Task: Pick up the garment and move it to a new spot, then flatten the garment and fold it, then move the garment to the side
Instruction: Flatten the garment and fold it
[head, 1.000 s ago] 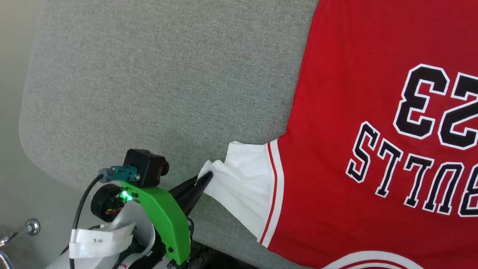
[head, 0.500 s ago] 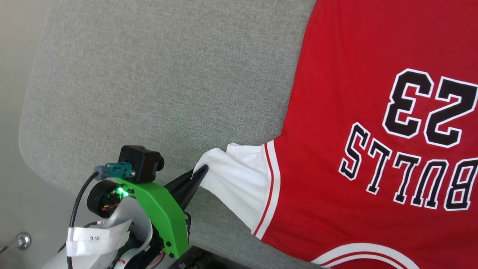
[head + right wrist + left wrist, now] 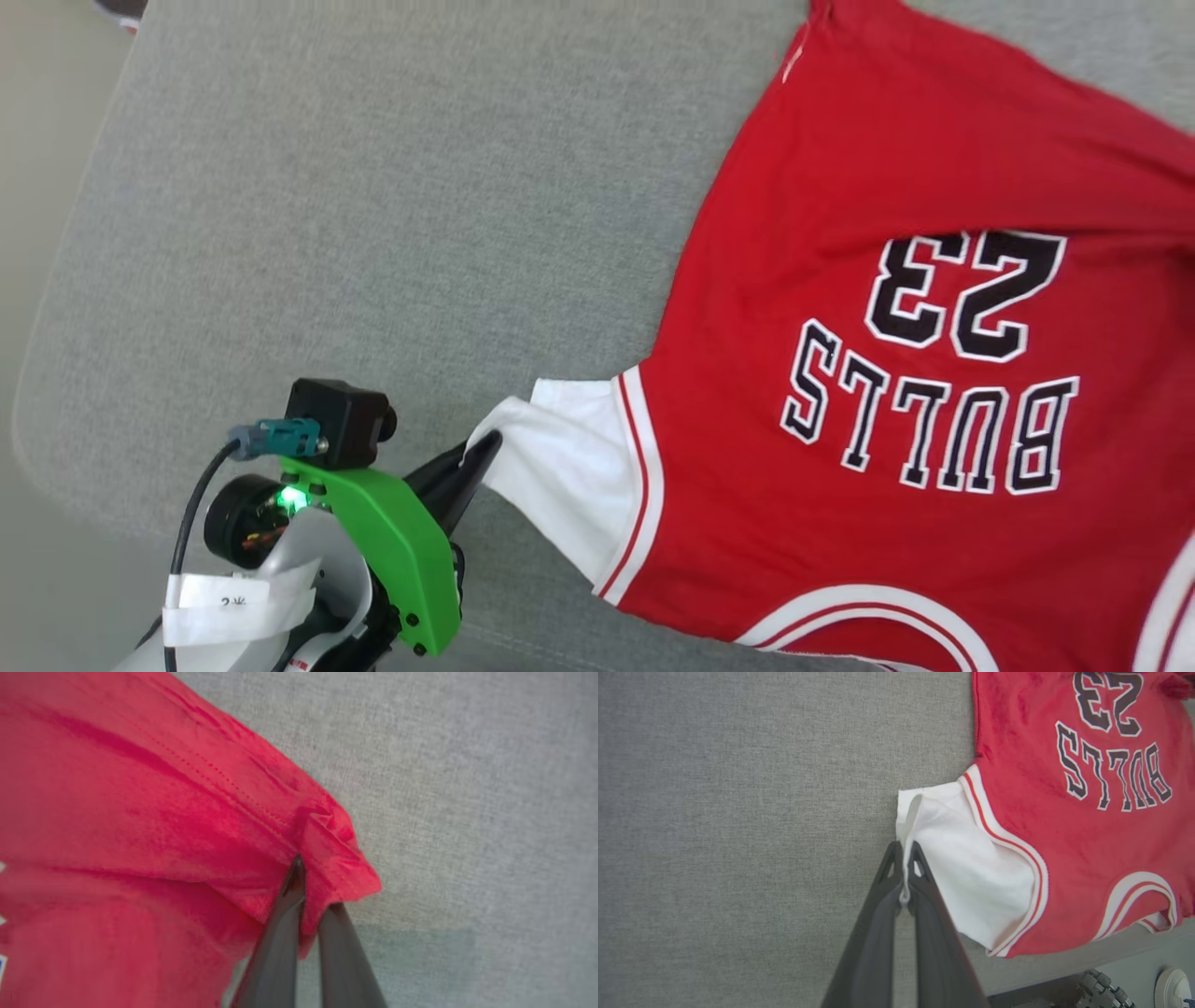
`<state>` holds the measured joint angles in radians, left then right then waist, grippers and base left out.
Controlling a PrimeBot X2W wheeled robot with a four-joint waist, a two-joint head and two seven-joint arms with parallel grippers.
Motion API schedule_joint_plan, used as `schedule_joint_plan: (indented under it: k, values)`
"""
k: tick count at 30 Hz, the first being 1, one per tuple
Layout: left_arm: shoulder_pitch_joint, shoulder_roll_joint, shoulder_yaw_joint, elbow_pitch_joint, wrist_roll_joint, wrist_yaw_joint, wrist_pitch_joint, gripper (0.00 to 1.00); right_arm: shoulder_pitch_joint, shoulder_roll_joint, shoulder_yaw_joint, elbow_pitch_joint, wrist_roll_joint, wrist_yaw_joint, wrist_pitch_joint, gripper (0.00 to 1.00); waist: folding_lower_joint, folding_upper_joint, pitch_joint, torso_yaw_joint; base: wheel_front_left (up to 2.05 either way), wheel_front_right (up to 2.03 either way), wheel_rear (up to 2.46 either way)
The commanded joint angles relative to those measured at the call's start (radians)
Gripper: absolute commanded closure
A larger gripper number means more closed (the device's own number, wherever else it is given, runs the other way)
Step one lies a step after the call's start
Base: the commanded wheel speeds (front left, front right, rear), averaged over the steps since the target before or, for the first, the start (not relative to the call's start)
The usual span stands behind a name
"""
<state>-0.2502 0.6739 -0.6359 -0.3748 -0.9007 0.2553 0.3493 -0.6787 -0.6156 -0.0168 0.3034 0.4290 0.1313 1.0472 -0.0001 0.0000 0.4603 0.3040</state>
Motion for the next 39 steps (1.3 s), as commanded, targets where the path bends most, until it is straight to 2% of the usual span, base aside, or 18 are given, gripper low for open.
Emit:
schedule_joint_plan:
  k: [1,8,15,27,35,39]
  values:
    - [0.017,0.004,0.001,0.002,-0.004,0.008,0.003,1.0,0.057,0.012,-0.009,0.017,0.011,-0.001,-0.008,1.0,0.0001,0.0,-0.082,-0.065,0.0,0.0,0.0]
    - [0.058,0.024,-0.005,0.014,-0.004,0.031,0.01,1.0,0.209,0.056,-0.042,0.003,0.052,-0.001,-0.048,1.0,0.0001,0.0,-0.18,-0.127,0.0,0.0,0.0]
    - [0.109,0.039,-0.011,0.004,-0.019,0.059,0.022,1.0,0.368,0.073,-0.066,-0.061,0.082,-0.001,-0.085,1.0,0.0001,0.0,-0.264,-0.174,0.0,0.0,0.0]
    - [0.173,-0.005,-0.021,0.052,-0.068,0.066,-0.003,1.0,0.626,0.123,-0.124,-0.198,0.128,-0.001,-0.16,1.0,0.0001,0.0,-0.351,-0.209,0.0,0.0,0.0]
    - [0.169,-0.041,-0.04,0.095,-0.062,0.061,-0.018,1.0,0.737,0.179,-0.159,-0.215,0.128,-0.001,-0.179,1.0,0.0001,0.0,-0.359,-0.203,0.0,0.0,0.0]
    - [0.159,-0.053,-0.047,0.108,-0.059,0.057,-0.02,1.0,0.753,0.184,-0.152,-0.212,0.124,-0.001,-0.179,1.0,0.0001,0.0,-0.363,-0.2,0.0,0.0,0.0]
